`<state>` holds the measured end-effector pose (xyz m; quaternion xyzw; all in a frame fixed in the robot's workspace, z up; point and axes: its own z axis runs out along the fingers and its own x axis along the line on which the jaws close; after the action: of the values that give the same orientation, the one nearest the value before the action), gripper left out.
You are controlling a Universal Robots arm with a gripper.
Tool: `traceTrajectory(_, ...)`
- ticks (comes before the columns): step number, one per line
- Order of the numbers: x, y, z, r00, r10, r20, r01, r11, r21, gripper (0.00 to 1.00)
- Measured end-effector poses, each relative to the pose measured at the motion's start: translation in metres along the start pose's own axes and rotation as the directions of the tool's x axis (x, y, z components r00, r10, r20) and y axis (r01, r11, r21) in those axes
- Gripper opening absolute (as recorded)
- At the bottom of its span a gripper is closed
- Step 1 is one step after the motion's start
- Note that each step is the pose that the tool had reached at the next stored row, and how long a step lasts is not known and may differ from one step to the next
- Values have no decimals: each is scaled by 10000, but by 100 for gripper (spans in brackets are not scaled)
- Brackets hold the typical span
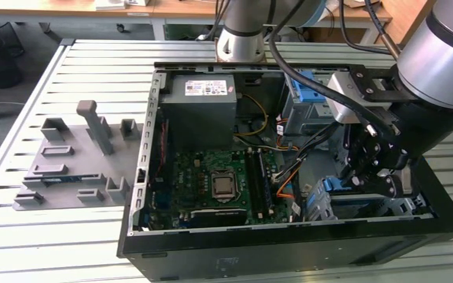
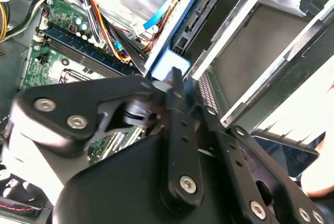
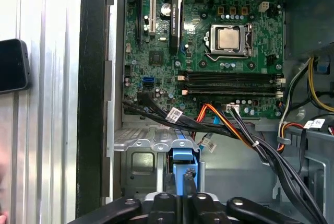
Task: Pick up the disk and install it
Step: 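Insert the disk into the insertion slot, then insert the first disk wire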
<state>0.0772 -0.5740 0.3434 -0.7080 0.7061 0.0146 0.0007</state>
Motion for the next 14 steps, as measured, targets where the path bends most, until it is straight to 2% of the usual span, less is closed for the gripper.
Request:
traceTrajectory(1, 0, 0, 0, 10000, 0, 0, 0, 10000, 0, 19)
traceTrajectory(3, 0, 0, 1, 10000, 0, 0, 0, 10000, 0, 11)
traceTrajectory(14, 0, 0, 6, 10000, 0, 0, 0, 10000, 0, 11)
